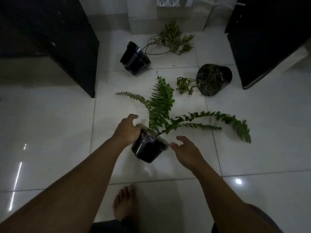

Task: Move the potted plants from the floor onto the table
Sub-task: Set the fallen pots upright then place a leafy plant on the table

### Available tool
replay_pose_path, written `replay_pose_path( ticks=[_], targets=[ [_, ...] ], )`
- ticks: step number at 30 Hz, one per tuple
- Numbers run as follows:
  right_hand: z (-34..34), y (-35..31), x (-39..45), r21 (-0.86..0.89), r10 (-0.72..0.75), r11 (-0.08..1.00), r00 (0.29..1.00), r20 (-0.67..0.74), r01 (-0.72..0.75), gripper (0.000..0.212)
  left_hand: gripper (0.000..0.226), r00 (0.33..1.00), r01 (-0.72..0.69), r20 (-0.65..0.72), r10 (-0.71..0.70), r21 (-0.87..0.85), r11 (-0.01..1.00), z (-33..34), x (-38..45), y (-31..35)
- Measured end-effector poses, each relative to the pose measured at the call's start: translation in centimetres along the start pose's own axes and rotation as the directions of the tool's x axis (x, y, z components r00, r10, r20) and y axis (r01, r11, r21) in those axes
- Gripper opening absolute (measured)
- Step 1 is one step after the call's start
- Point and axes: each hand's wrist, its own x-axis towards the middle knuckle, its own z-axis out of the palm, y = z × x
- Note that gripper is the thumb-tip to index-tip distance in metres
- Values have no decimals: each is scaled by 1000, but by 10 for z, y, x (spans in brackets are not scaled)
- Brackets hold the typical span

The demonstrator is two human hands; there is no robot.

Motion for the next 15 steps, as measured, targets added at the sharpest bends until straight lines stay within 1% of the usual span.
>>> replay_pose_path(
  ticks=[3,5,7,8,9,11,12,13,15],
  targets=[
    [16,3,39,8,144,989,988,58,-144,66,58,998,67,-8,-67,-11,998,17,18,-8],
    [26,3,57,96,247,960,955,167,-265,66,63,992,124,21,-123,-56,991,27,27,-12],
    [35,7,67,184,286,924,924,254,-336,61,69,983,180,57,-175,-107,978,36,30,-17],
    [39,9,68,202,278,919,920,275,-338,57,66,981,189,64,-182,-110,976,39,30,-16],
    [43,11,71,217,260,921,925,276,-324,50,59,982,189,53,-184,-109,976,42,30,-16],
    [46,15,75,242,223,928,942,251,-284,39,37,983,180,-6,-182,-119,976,47,27,-13],
    [47,16,76,266,205,926,949,239,-267,37,29,983,176,-24,-181,-134,975,49,24,-11],
    [47,17,76,293,193,921,955,227,-256,34,27,982,179,-34,-187,-161,971,50,22,-10],
    [44,17,72,318,179,918,963,201,-237,25,30,979,184,-48,-199,-227,956,51,17,-9]
  ],
)
